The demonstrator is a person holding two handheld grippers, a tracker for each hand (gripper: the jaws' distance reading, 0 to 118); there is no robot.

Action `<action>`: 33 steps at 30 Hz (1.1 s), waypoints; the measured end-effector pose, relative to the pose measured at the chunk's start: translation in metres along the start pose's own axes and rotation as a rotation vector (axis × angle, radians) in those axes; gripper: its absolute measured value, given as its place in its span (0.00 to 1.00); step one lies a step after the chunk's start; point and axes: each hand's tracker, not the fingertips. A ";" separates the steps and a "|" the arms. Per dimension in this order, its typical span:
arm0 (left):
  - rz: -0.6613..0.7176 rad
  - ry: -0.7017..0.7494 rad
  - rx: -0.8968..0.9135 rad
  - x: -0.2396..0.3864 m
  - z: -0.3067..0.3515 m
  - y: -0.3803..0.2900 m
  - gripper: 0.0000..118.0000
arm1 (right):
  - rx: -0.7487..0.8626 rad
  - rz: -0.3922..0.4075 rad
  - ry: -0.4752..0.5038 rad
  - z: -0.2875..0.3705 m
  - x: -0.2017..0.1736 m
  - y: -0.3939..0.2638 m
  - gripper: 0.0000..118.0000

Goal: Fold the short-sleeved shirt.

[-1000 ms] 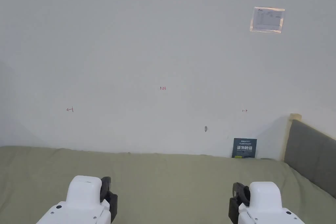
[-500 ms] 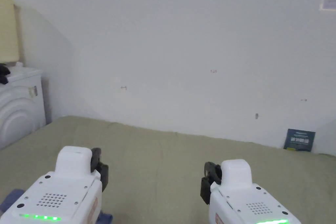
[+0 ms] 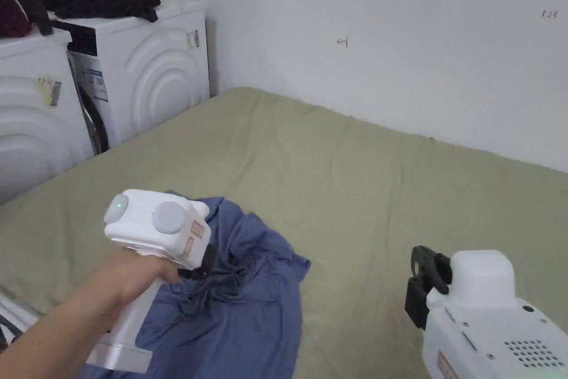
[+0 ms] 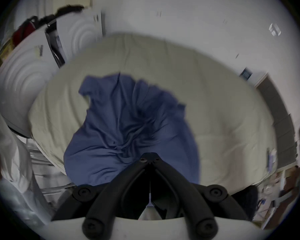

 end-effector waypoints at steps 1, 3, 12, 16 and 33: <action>-0.029 0.035 -0.036 0.002 -0.016 0.001 0.00 | -0.013 0.005 -0.006 -0.002 0.000 -0.002 0.00; -0.020 -0.019 -0.020 0.007 -0.039 0.004 0.09 | -0.055 -0.003 0.000 -0.015 0.006 -0.011 0.00; -0.046 -0.001 0.024 0.029 -0.133 0.047 0.98 | -0.137 -0.023 -0.011 -0.050 0.015 -0.034 0.00; -0.037 0.017 0.006 0.044 -0.163 0.040 0.98 | -0.157 -0.012 -0.013 -0.052 0.018 -0.040 0.00; 0.175 -0.255 0.241 0.055 -0.105 0.049 0.06 | -0.138 -0.084 -0.063 0.021 0.049 -0.044 0.00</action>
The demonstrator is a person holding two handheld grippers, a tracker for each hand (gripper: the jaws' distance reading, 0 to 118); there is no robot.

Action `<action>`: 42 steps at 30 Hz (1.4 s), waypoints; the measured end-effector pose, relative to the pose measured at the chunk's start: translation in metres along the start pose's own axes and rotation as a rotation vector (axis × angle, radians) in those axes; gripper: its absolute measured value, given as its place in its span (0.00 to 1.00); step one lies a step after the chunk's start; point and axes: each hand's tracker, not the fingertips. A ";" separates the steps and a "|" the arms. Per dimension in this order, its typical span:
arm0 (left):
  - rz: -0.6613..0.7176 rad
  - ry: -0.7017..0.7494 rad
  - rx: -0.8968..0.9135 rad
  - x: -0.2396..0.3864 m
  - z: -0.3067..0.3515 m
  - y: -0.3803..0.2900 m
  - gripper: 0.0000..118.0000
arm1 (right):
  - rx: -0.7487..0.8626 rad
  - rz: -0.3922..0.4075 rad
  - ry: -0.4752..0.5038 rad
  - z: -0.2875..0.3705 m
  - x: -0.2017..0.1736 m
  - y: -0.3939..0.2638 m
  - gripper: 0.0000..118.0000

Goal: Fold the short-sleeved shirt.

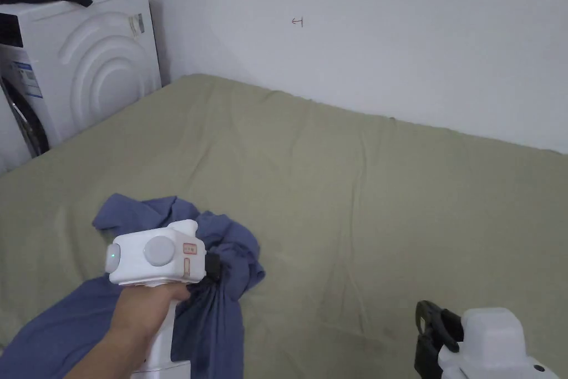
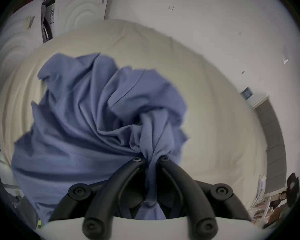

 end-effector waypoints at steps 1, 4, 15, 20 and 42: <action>-0.060 -0.005 0.014 0.021 -0.001 0.002 0.06 | 0.005 -0.009 -0.007 0.006 0.005 0.001 0.00; -0.228 -0.027 0.067 0.066 0.055 -0.014 0.06 | 0.022 -0.015 -0.056 0.028 0.021 -0.001 0.00; -0.350 -0.529 0.057 0.335 0.036 -0.041 0.06 | 0.108 -0.099 -0.251 0.128 0.107 -0.021 0.00; -0.539 -0.491 -0.069 0.437 -0.011 -0.105 0.06 | 0.096 -0.136 -0.346 0.157 0.145 -0.039 0.00; -0.687 -0.411 0.027 0.298 0.097 -0.231 0.81 | 0.101 -0.164 -0.324 0.159 0.131 -0.055 0.00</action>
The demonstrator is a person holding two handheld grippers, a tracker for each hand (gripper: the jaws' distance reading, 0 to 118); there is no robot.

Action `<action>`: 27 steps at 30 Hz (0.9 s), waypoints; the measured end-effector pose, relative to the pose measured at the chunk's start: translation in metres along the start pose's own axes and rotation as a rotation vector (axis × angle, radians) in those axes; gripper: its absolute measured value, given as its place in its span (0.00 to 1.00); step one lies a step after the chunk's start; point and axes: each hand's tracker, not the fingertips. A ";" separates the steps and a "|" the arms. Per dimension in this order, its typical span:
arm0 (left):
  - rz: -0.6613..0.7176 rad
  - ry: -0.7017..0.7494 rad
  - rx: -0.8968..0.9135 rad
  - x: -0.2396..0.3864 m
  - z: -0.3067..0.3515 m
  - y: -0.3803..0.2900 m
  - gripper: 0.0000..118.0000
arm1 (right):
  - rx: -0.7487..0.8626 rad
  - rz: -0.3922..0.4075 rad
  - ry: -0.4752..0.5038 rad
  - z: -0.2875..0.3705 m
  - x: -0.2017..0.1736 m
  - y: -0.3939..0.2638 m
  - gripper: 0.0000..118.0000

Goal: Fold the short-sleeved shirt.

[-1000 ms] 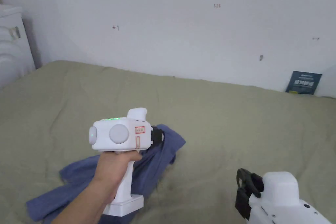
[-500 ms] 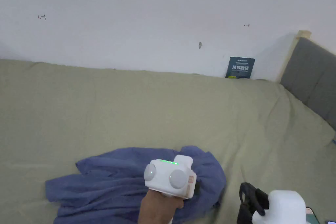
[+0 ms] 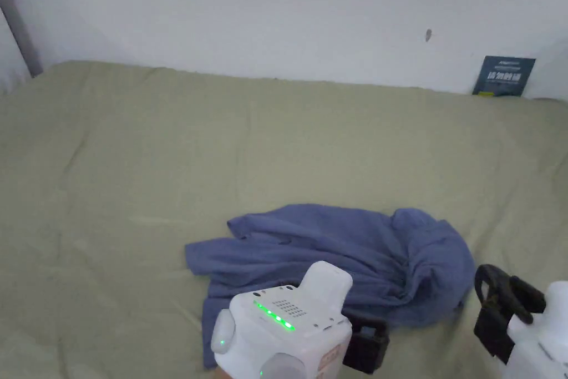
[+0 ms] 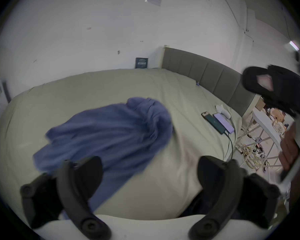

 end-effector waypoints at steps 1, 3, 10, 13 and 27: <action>0.018 0.020 0.000 -0.010 0.016 -0.013 0.48 | 0.000 -0.006 0.009 0.000 -0.007 -0.002 0.00; 0.058 0.128 -0.004 -0.031 0.034 -0.029 0.00 | -0.015 -0.013 0.027 -0.004 -0.021 -0.004 0.00; 0.110 0.331 -0.097 -0.152 0.022 -0.021 0.00 | -0.066 0.053 0.105 -0.023 -0.059 -0.012 0.00; 0.101 0.424 -0.079 -0.209 0.002 0.006 0.05 | -0.081 0.075 0.111 -0.037 -0.064 -0.014 0.00; -0.029 0.540 -0.259 -0.280 -0.117 -0.021 0.82 | -0.182 0.059 0.103 -0.099 -0.045 -0.027 0.00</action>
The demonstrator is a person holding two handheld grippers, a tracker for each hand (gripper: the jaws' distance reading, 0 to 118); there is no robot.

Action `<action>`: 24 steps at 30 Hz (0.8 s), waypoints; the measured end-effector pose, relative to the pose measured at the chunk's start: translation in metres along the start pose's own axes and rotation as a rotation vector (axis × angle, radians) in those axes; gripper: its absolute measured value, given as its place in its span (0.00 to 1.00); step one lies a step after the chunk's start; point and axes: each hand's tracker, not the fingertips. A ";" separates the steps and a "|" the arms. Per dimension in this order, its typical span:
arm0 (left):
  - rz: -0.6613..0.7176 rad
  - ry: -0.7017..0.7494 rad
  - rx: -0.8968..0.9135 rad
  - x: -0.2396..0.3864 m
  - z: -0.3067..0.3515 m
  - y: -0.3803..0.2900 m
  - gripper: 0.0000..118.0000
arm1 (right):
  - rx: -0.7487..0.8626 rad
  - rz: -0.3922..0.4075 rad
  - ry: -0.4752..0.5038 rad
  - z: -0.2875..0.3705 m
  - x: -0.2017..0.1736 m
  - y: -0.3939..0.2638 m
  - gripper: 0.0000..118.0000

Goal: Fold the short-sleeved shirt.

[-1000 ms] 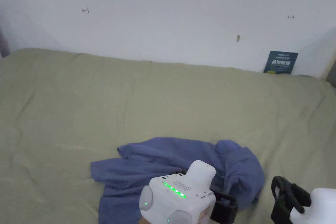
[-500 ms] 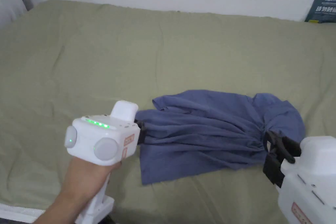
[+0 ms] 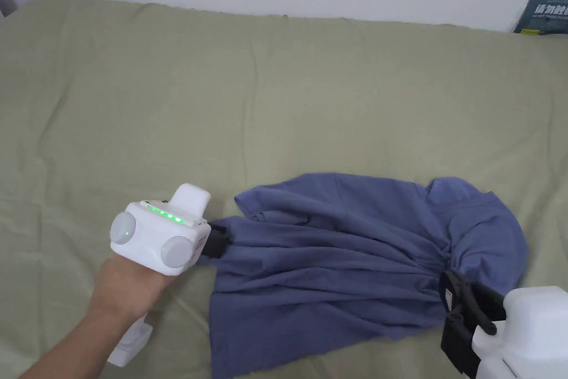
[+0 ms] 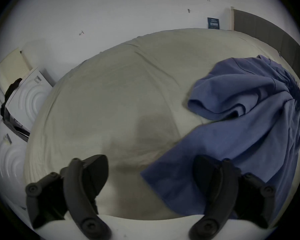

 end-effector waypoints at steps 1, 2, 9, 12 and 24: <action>0.047 -0.051 -0.002 -0.004 0.011 0.012 0.73 | -0.003 0.002 -0.001 -0.001 -0.001 0.000 0.00; 0.071 -0.128 0.015 -0.002 0.017 0.011 0.40 | -0.004 0.000 0.000 -0.001 0.000 0.000 0.00; 0.191 -0.269 0.042 0.000 0.046 0.003 0.02 | -0.034 -0.034 0.046 -0.012 0.004 0.011 0.00; 0.248 -0.295 0.139 -0.007 0.078 -0.001 0.02 | -0.053 0.018 0.054 -0.031 0.008 0.025 0.00; 0.336 -0.369 0.235 -0.015 0.112 -0.016 0.02 | -0.351 0.345 0.187 -0.273 -0.008 0.101 1.00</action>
